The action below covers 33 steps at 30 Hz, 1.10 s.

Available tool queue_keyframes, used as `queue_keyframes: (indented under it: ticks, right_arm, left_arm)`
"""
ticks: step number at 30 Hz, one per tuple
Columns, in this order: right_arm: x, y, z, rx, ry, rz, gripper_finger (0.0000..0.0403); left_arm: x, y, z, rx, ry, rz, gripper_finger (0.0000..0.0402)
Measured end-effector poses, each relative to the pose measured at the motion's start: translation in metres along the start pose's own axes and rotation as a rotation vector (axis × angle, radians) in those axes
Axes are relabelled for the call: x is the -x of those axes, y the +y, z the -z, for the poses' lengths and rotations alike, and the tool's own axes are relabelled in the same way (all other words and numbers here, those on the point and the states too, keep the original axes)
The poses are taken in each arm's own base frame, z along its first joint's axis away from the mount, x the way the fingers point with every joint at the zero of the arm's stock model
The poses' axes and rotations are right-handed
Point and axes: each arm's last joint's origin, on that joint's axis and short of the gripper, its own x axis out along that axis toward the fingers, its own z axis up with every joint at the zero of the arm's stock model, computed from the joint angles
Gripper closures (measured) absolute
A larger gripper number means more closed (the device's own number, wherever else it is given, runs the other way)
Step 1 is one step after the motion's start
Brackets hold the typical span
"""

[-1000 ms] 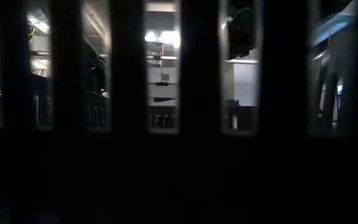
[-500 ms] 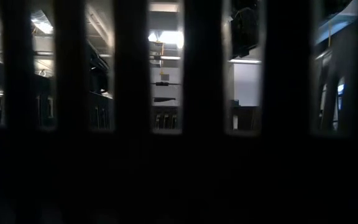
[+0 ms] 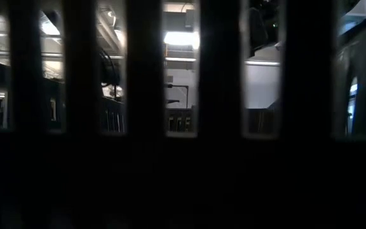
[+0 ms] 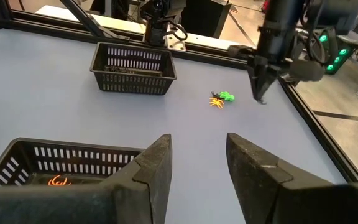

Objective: Sort Halloween decoration
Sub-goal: Put the black spider toy into the top left black basket, then put the green toy skeleton into the bottom black basket

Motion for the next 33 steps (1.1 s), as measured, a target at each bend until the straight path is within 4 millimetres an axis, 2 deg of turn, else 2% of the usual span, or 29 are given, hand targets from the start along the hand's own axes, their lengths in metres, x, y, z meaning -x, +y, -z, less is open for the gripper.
queue_keyframes:
  ticks: [6, 13, 16, 20, 25, 29, 33]
  right_arm:
    - [0.000, 0.000, 0.000, 0.000, 0.000, 0.000, 0.0254]
    - [0.000, 0.000, 0.000, 0.000, -0.001, -0.001, 0.0254]
    - [0.000, 0.000, 0.000, 0.000, 0.000, 0.000, 0.0254]
    - [0.000, 0.000, 0.000, 0.000, 0.000, 0.000, 0.0254]
    - [0.000, 0.000, 0.000, 0.000, 0.000, -0.001, 0.0254]
    - [0.000, 0.000, 0.000, 0.000, 0.000, 0.000, 0.0254]
    - [0.000, 0.000, 0.000, 0.000, 0.000, 0.000, 0.0254]
  left_arm:
    - [0.032, 0.009, 0.028, -0.028, 0.096, -0.024, 0.0401]
    - [0.076, 0.041, 0.076, -0.017, 0.296, -0.174, 0.0401]
    - [0.089, 0.053, 0.096, -0.037, 0.345, -0.249, 0.0401]
    - [0.093, 0.059, 0.123, -0.081, 0.346, -0.312, 0.0401]
    - [0.093, 0.061, 0.146, -0.028, 0.330, -0.336, 0.0401]
    - [0.093, 0.062, 0.158, 0.028, 0.323, -0.337, 0.0393]
    - [0.094, 0.063, 0.163, 0.093, 0.298, -0.342, 0.0362]
